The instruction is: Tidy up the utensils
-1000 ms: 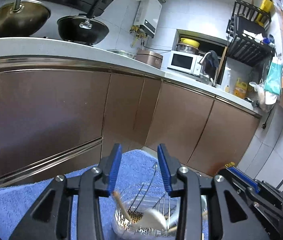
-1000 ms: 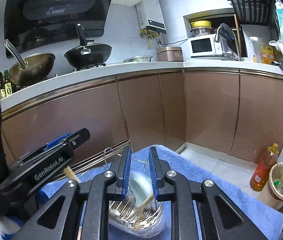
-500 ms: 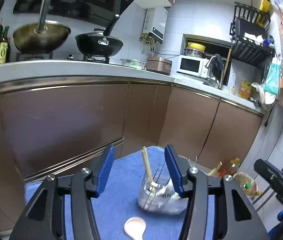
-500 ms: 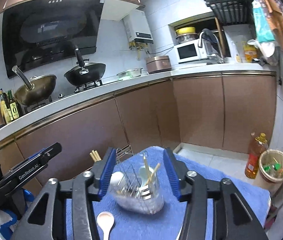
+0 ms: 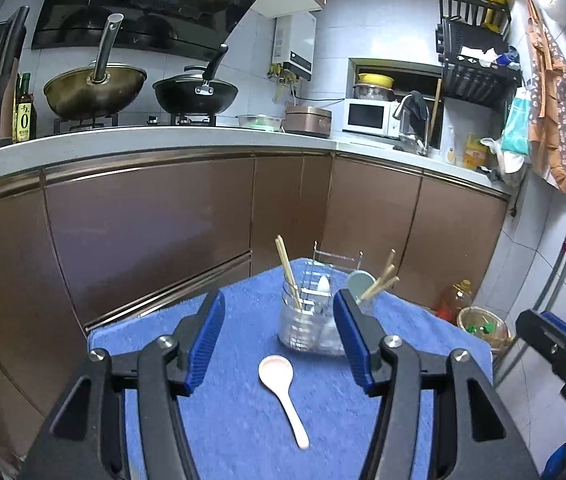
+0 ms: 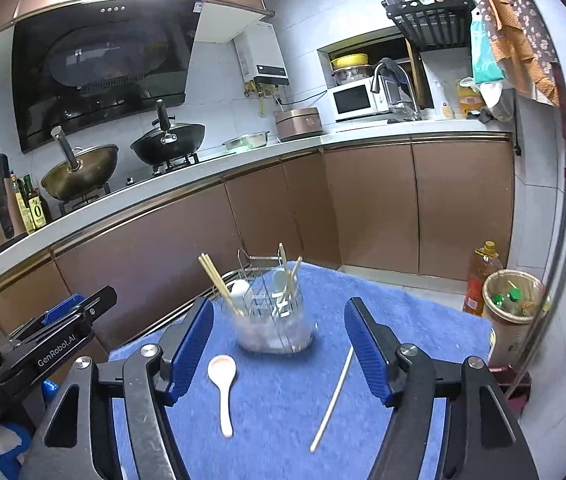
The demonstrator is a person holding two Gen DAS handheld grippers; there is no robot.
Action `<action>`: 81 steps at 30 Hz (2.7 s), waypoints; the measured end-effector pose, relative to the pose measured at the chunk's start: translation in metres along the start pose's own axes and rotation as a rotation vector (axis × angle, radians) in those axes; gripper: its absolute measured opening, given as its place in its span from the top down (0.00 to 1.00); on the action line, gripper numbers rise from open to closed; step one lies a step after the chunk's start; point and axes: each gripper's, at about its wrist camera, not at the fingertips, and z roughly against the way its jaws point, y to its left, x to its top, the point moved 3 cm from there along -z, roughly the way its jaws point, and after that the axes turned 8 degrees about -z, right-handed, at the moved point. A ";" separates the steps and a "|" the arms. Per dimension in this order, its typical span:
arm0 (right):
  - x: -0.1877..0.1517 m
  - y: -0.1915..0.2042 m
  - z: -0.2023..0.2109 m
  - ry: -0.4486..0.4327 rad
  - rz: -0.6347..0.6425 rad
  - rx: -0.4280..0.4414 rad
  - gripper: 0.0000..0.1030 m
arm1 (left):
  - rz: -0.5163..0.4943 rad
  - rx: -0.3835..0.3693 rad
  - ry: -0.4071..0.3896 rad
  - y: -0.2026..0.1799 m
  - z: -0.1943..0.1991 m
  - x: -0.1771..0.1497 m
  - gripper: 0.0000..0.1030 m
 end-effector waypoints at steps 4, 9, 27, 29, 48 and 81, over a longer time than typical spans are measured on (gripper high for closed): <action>-0.015 -0.002 0.010 0.021 -0.004 -0.005 0.36 | -0.018 -0.004 0.007 -0.004 0.015 -0.010 0.47; -0.025 -0.006 0.019 0.037 -0.024 -0.006 0.36 | -0.032 -0.017 0.015 -0.008 0.030 -0.017 0.46; -0.041 -0.012 0.015 0.083 -0.035 -0.016 0.33 | -0.004 0.071 0.075 0.019 0.030 -0.035 0.45; -0.043 -0.014 0.012 0.089 -0.037 -0.020 0.33 | 0.001 0.076 0.084 0.021 0.026 -0.037 0.45; -0.055 -0.028 -0.015 0.155 -0.054 -0.049 0.33 | -0.006 0.076 0.146 0.021 -0.006 -0.051 0.45; -0.074 -0.065 -0.090 0.290 -0.084 -0.103 0.33 | -0.034 0.087 0.284 0.016 -0.088 -0.077 0.45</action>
